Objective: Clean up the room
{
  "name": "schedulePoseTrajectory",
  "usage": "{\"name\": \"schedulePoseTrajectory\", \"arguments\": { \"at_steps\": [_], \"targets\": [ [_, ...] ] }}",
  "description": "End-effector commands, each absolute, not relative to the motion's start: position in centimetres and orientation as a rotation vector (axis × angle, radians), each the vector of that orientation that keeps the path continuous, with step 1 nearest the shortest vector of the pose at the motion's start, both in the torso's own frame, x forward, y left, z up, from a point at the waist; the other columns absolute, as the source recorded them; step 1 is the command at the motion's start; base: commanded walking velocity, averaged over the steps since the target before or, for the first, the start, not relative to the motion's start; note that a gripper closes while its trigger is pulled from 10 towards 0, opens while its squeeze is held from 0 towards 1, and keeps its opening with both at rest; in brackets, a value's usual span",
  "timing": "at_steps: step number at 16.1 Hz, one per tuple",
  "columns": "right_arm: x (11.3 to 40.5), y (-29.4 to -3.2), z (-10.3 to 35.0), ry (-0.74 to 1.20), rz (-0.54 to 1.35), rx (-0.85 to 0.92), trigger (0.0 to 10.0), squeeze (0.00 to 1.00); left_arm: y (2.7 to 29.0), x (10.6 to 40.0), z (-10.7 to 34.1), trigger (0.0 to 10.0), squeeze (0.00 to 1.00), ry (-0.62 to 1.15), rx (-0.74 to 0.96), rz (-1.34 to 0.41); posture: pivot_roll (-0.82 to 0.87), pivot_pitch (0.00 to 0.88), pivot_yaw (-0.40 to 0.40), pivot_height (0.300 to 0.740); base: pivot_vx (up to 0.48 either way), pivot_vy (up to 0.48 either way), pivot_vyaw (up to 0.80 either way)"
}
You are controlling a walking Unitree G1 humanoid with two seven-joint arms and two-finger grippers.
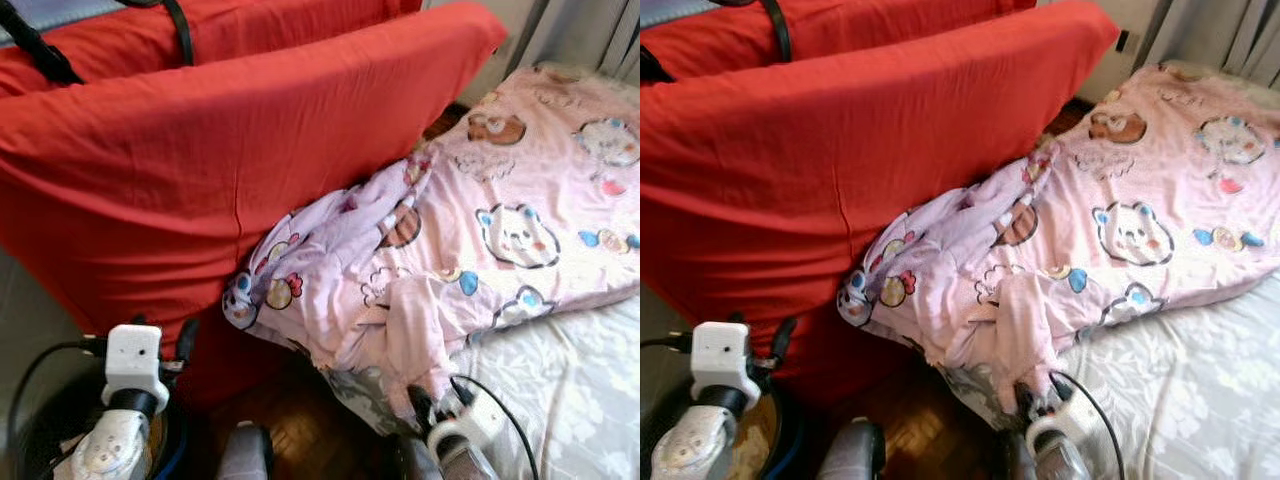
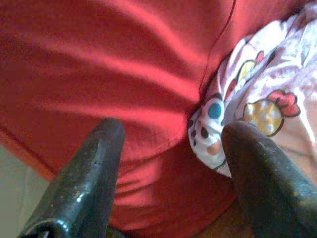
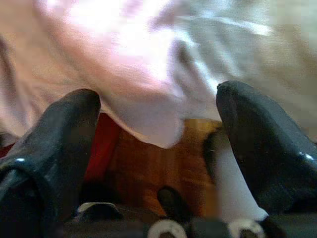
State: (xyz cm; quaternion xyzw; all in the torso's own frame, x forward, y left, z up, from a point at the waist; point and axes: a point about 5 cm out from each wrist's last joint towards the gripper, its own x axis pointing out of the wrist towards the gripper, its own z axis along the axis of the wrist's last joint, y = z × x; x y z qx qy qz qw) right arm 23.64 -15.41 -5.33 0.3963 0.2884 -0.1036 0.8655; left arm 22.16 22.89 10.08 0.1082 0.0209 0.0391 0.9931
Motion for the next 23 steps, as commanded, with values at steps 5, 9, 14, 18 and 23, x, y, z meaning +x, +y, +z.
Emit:
{"name": "schedulePoseTrajectory", "arguments": {
  "at_steps": [5,9,14,18,23],
  "targets": [
    [24.7,-14.2,-4.5,0.549,-0.126,0.818,10.0,0.0,23.2,21.3,10.5,10.0,0.0,0.075,0.244,0.081,0.32,0.211,0.012,0.637,0.0,0.0,0.0],
    [25.6,-15.2,-3.8,0.518,-0.141,0.784,10.0,0.0,23.0,21.3,10.3,10.0,0.0,0.084,0.236,0.081,0.32,0.206,0.007,0.637,0.0,0.0,0.0],
    [26.2,-14.9,-3.3,0.511,-0.116,0.778,9.8,0.0,23.4,21.2,10.3,10.0,0.0,0.092,0.253,0.087,0.32,0.21,0.005,0.637,0.0,0.0,0.0],
    [26.3,-14.3,-3.3,0.516,-0.091,0.775,0.0,0.0,23.1,21.3,10.3,10.0,0.0,0.088,0.268,0.071,0.32,0.205,-0.003,0.637,0.0,0.0,0.0],
    [26.1,-14.6,-3.4,0.522,-0.087,0.759,0.0,0.0,23.2,21.0,9.9,10.0,0.0,0.104,0.279,0.082,0.31,0.202,-0.006,0.637,0.0,0.0,0.0]
  ]
}}
